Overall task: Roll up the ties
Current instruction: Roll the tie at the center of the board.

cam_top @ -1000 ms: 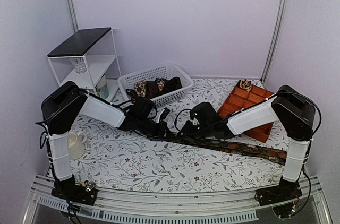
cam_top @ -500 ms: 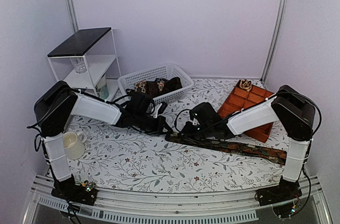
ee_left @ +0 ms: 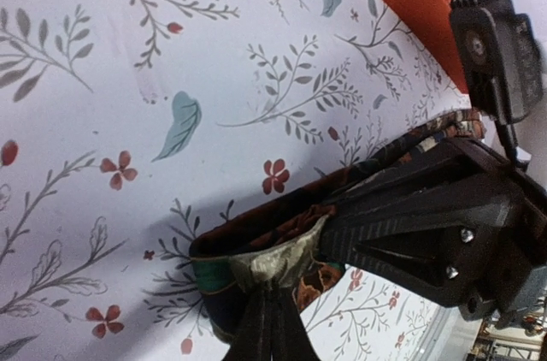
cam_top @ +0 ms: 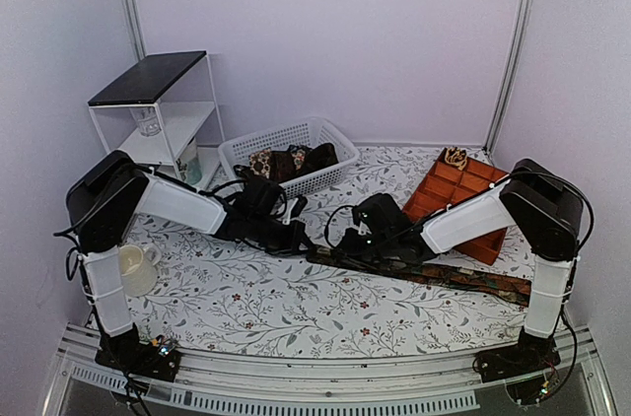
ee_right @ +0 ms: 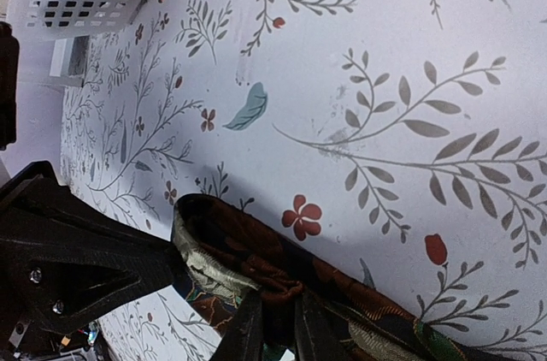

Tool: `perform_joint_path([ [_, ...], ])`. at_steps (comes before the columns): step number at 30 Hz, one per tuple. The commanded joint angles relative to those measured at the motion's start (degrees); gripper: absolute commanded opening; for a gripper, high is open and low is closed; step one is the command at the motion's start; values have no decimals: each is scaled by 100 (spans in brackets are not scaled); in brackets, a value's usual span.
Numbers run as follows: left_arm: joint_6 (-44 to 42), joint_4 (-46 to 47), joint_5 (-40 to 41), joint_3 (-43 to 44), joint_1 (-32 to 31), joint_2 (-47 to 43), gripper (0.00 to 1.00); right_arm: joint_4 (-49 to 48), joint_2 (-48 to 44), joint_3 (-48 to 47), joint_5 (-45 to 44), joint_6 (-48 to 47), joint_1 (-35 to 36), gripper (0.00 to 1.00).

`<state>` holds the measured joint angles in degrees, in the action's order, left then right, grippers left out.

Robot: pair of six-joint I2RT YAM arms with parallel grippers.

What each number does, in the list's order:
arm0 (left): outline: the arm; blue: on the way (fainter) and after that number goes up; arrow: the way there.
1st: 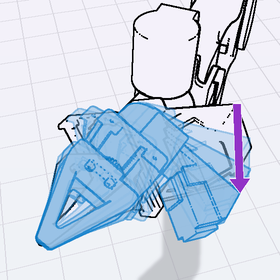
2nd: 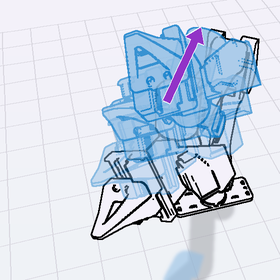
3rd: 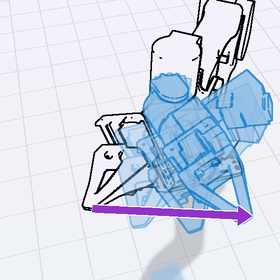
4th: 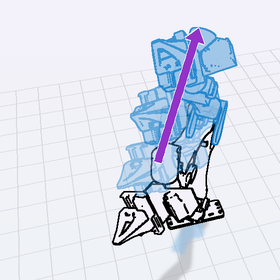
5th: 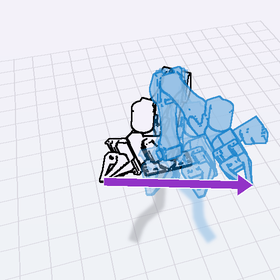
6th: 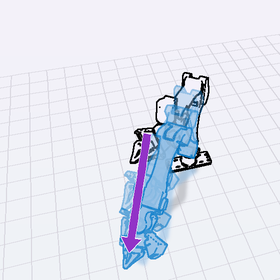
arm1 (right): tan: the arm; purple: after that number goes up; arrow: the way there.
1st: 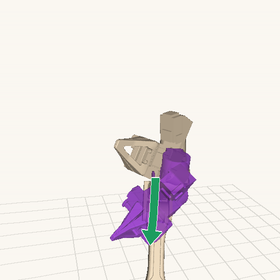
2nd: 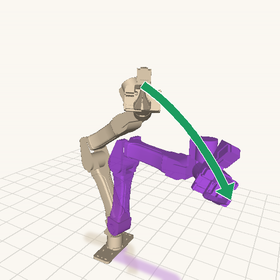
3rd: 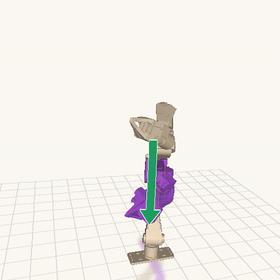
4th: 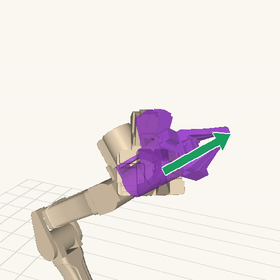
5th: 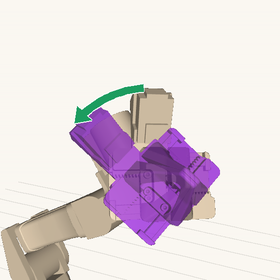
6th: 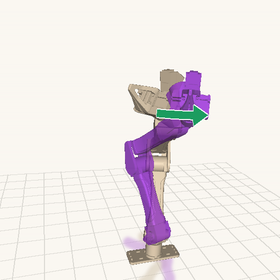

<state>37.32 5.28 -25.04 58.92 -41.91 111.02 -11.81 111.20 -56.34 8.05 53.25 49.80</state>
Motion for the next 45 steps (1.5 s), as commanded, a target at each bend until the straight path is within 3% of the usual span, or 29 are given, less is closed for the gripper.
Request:
perform_joint_path([
  [1,-36,-185,384,-303,158,-419,0,132,341,77,-9,-65,-15,14],
  [14,7,-449,917,-1910,709,-2145,0,357,930,-832,246,-144,554,13],
  [20,133,404,401,-2388,704,-1924,0,430,902,-868,143,-150,588,14],
  [32,318,983,-53,-2019,573,-864,0,399,638,-672,55,-183,591,17],
  [45,675,1429,-538,-2165,537,-1160,0,469,436,-560,-162,-329,581,20],
])
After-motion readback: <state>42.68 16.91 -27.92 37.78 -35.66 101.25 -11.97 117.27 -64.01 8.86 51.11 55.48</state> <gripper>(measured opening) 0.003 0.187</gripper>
